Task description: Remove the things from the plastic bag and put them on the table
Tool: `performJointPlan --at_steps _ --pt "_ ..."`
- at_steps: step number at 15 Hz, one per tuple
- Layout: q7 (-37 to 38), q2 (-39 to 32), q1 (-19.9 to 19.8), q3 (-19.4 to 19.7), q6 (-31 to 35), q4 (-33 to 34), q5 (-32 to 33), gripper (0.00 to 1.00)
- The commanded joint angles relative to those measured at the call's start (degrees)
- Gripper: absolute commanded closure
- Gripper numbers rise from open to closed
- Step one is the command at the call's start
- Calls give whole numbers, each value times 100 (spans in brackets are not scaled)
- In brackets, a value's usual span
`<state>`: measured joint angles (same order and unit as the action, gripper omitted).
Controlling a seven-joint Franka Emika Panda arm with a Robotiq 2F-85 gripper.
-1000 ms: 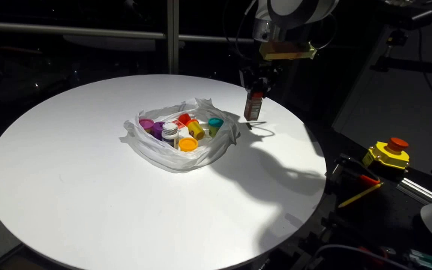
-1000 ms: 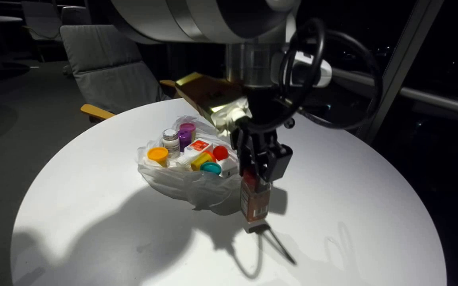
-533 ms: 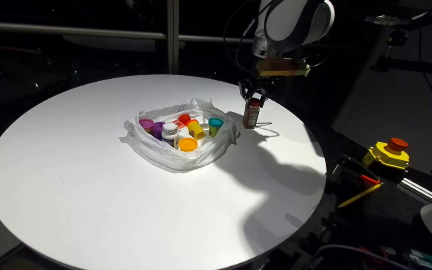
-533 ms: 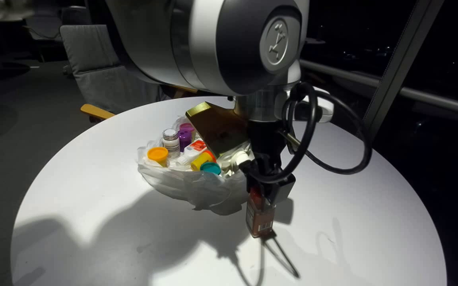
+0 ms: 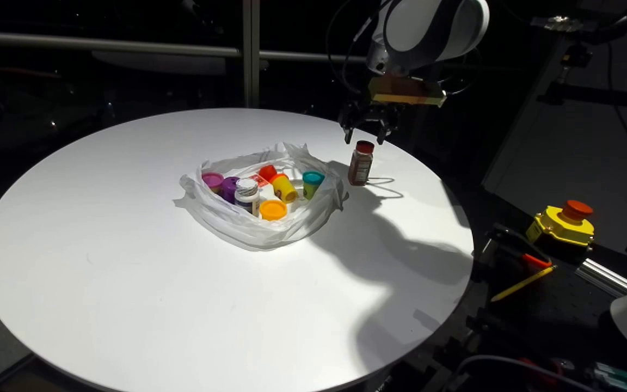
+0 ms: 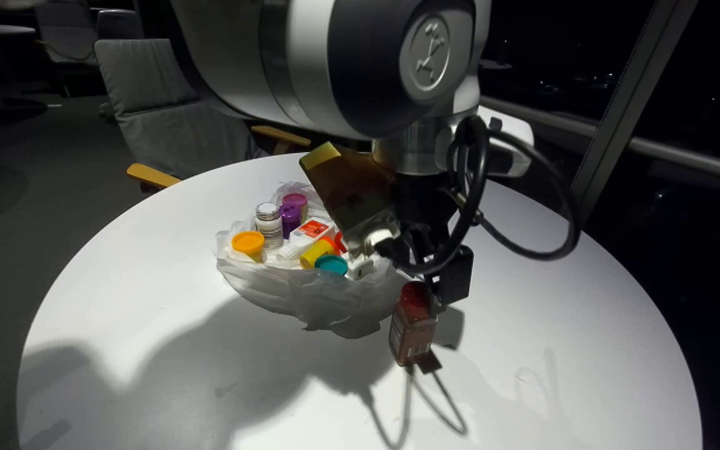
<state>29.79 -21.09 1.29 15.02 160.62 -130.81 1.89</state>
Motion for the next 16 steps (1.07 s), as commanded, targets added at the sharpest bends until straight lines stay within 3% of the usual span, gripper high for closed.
performJointPlan --at_steps 1,4,7,10,16 --pt "597 708 773 558 -608 -23 849 0" --pt "427 707 851 220 -1283 492 1671 0" --pt "-393 266 611 -432 -1492 935 1385 0" --pt "-1253 -177 454 -859 -1193 1148 1174 0" --pt "-2604 -1071 184 -1264 -867 1556 1039 0"
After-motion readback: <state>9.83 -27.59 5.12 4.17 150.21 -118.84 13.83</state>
